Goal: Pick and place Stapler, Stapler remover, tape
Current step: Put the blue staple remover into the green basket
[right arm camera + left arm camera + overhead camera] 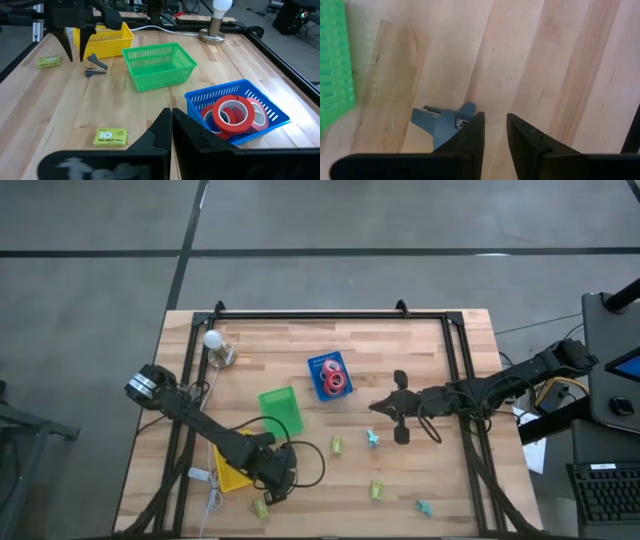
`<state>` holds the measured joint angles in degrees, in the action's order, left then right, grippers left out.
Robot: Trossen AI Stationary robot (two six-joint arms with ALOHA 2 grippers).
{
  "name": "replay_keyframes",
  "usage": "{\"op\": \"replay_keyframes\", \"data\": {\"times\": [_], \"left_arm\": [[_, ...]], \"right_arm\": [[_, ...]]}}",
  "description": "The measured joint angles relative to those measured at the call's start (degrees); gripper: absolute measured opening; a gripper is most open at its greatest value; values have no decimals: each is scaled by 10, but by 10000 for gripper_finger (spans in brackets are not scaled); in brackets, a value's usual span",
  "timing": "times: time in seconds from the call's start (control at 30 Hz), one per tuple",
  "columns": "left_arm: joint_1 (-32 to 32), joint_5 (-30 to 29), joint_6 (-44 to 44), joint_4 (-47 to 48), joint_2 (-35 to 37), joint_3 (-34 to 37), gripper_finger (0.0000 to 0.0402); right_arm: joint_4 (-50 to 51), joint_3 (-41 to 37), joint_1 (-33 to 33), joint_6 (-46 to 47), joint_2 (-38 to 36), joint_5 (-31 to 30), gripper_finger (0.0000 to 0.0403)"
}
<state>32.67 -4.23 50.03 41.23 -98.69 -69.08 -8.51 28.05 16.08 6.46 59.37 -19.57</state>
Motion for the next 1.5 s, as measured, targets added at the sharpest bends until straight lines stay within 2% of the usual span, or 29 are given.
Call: {"op": "replay_keyframes", "data": {"times": [0.17,0.4,0.6,1.5], "left_arm": [[-5,-19,-1,4,10,0,99],[-7,-32,-7,59,13,0,116],[-9,-62,-7,32,11,0,112],[-5,-49,-2,6,-2,36,101]], "right_arm": [[-1,0,0,0,0,0,9],[-1,0,0,0,0,0,8],[-1,0,0,0,0,0,9],[-3,-1,0,-1,0,0,8]]}}
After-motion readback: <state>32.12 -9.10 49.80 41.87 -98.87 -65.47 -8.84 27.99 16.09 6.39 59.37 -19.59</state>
